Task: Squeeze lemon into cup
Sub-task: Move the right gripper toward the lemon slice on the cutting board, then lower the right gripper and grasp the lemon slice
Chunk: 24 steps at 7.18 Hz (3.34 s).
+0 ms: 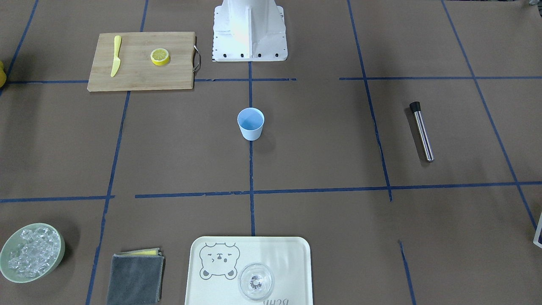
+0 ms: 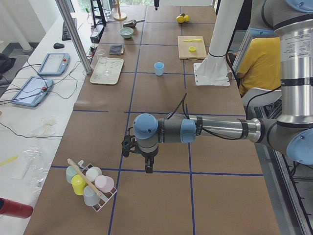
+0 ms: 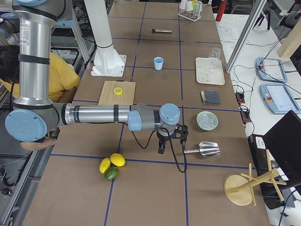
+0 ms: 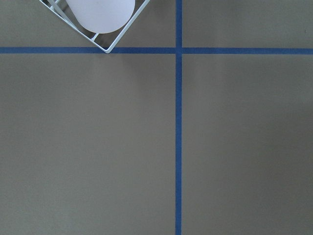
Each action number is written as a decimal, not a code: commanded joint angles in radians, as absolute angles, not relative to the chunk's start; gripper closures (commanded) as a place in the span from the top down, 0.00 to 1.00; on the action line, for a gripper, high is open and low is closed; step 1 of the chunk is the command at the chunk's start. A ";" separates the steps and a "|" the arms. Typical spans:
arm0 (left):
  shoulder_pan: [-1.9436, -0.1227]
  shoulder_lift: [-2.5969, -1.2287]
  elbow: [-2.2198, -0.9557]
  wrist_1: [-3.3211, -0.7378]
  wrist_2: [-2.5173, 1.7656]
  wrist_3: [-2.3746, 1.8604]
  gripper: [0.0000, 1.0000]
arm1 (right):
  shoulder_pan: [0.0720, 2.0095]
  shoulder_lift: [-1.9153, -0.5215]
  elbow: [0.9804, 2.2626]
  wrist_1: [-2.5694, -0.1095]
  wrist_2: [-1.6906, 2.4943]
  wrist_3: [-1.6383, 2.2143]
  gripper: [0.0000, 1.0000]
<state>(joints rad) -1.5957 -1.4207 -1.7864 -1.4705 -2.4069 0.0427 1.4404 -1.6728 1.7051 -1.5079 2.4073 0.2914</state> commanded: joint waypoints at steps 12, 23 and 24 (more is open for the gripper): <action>-1.592 -1.437 -1.796 -1.488 -2.463 0.055 1.00 | 1.110 -1.752 1.965 -1.283 2.410 0.692 1.00; -1.597 -1.424 -1.821 -1.609 -2.468 0.061 1.00 | 0.005 -1.829 2.240 -1.133 1.583 1.689 1.00; -1.597 -1.407 -1.838 -1.609 -2.468 0.061 1.00 | 0.005 -1.822 2.240 -1.135 1.585 1.690 1.00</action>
<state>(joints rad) -1.5957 -1.4204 -1.8222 -1.6092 -2.4681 0.0606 0.0090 -1.8285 2.2403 -1.1136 1.5891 1.6777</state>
